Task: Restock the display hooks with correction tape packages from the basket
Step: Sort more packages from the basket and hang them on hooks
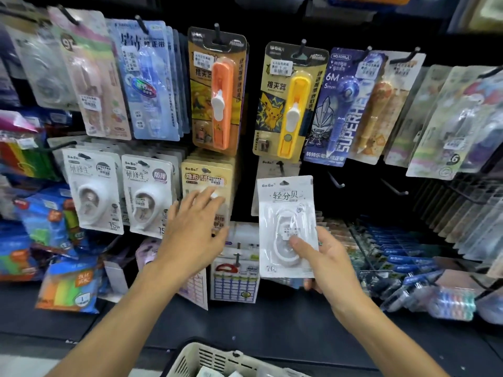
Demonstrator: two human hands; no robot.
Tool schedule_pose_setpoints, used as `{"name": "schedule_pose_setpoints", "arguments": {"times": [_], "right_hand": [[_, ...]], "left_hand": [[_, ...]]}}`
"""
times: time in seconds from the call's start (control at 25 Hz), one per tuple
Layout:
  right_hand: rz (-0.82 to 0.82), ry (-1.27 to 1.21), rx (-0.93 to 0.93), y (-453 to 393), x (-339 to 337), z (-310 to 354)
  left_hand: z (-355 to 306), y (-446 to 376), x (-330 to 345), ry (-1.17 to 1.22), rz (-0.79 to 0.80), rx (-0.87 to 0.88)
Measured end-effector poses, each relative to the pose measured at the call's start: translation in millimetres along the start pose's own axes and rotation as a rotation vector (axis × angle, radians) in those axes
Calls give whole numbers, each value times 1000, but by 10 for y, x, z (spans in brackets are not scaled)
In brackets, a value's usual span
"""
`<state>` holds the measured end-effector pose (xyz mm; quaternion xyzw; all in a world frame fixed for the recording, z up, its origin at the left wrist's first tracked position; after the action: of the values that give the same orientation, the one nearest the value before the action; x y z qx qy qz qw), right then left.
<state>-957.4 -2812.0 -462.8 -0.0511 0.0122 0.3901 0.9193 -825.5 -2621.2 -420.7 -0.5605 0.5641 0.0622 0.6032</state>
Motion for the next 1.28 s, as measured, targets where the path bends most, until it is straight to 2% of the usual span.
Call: {"name": "schedule_pose_setpoints", "arguments": {"times": [0.12, 0.32, 0.72, 0.84, 0.96, 1.12, 1.28], "right_hand": [[-82, 52, 15, -99, 13, 8], [-172, -25, 56, -133, 64, 3], [-69, -110, -75, 192, -2, 164], [-98, -182, 11, 125, -13, 137], [-179, -126, 81, -57, 10, 117], [-151, -66, 93, -225, 161, 105], [-150, -80, 315, -481, 283, -152]], "left_hand": [[88, 73, 214, -74, 113, 36], [128, 51, 231, -11, 129, 39], [97, 39, 222, 41, 156, 28], [85, 46, 221, 38, 157, 26], [86, 52, 227, 41, 160, 26], [95, 53, 239, 46, 154, 34], [60, 79, 226, 46, 136, 48]]}}
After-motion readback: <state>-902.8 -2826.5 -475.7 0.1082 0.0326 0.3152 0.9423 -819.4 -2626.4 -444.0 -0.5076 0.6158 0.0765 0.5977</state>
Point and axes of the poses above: each hand's wrist, its own y-axis away from the middle knuckle, its own x-axis out of the palm, z = x × y, the point moved 10 cm from there along -y, towards the middle knuckle, and after that the axes turned 15 degrees about -z, right-handed, at the moved point
